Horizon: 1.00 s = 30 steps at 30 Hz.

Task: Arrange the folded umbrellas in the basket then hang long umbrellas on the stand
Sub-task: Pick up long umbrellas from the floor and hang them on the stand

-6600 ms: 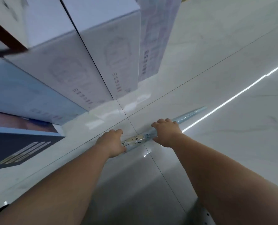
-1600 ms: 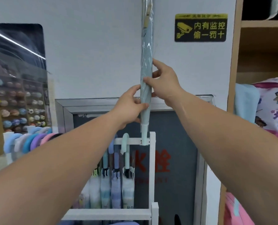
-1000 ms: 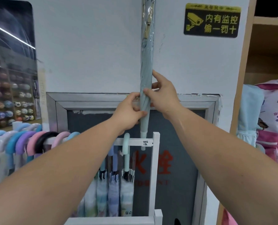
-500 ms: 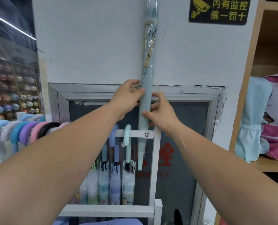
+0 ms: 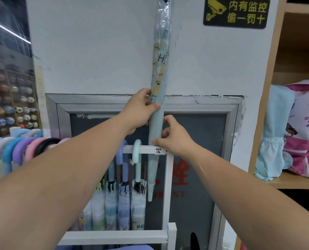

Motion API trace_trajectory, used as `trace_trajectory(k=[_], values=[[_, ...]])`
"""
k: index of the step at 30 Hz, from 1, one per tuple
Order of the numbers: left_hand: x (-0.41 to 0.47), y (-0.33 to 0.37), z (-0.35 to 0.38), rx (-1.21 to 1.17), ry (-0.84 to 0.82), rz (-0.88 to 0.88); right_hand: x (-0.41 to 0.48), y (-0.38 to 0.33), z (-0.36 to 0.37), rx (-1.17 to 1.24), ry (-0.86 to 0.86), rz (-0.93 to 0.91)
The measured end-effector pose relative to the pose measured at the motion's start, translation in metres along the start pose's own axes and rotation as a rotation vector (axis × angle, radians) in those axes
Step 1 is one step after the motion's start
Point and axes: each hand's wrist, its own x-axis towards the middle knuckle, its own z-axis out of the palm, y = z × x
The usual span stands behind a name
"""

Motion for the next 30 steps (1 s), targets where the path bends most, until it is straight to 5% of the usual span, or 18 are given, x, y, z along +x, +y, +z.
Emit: trace_trajectory(k=[8,22,30], values=[[-0.016,-0.026,-0.002,0.011,-0.076,-0.037,0.011,-0.025,-0.035,0.368,0.077,0.022],[-0.023,-0.035,-0.003,0.158,-0.177,-0.122,0.02,-0.027,-0.022,0.272,-0.033,-0.053],[-0.012,-0.01,0.001,-0.006,0.17,0.031,0.005,-0.01,-0.007,0.056,0.018,-0.038]])
